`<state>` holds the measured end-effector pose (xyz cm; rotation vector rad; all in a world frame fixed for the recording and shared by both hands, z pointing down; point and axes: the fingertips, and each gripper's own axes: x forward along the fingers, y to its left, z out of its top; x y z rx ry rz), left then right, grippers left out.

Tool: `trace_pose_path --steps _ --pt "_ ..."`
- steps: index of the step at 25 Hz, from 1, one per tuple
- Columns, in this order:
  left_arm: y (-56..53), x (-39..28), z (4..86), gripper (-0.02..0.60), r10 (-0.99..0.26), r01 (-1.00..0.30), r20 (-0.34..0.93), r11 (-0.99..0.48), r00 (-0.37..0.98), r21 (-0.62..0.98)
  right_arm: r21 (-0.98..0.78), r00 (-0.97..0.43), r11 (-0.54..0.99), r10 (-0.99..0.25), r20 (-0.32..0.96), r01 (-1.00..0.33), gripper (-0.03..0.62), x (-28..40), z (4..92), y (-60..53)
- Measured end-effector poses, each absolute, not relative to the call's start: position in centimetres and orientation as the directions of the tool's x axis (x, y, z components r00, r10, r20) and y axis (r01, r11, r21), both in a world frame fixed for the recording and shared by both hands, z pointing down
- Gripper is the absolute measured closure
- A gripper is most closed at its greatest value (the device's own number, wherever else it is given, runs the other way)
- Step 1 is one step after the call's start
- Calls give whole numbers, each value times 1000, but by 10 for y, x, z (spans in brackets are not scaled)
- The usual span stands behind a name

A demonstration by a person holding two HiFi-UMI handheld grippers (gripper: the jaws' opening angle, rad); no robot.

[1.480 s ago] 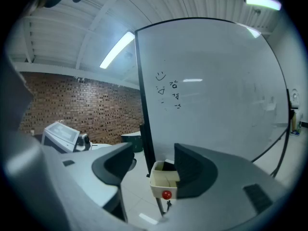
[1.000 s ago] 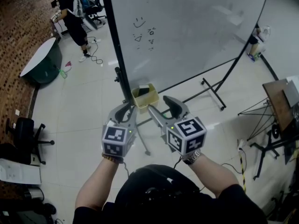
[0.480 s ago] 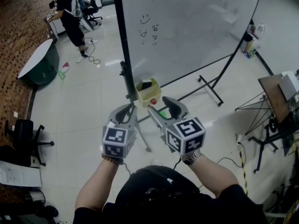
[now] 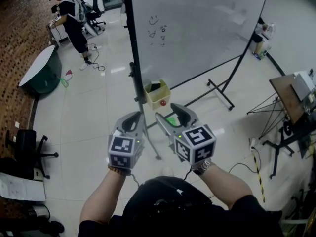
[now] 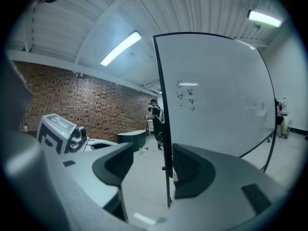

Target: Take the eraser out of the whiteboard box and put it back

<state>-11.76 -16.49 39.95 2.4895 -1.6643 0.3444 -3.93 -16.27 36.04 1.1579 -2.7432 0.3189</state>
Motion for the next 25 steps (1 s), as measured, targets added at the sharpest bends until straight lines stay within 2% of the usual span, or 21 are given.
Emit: trace_pose_path --steps 10,25 --pt "-133 -114 394 566 -879 -910 266 -414 397 -7 -132 -666 654 -713 220 -745 320 -37 361 -135" --pt "-118 -107 388 566 -880 -908 244 -419 407 5 -87 -645 643 -734 213 -761 476 -30 362 -119"
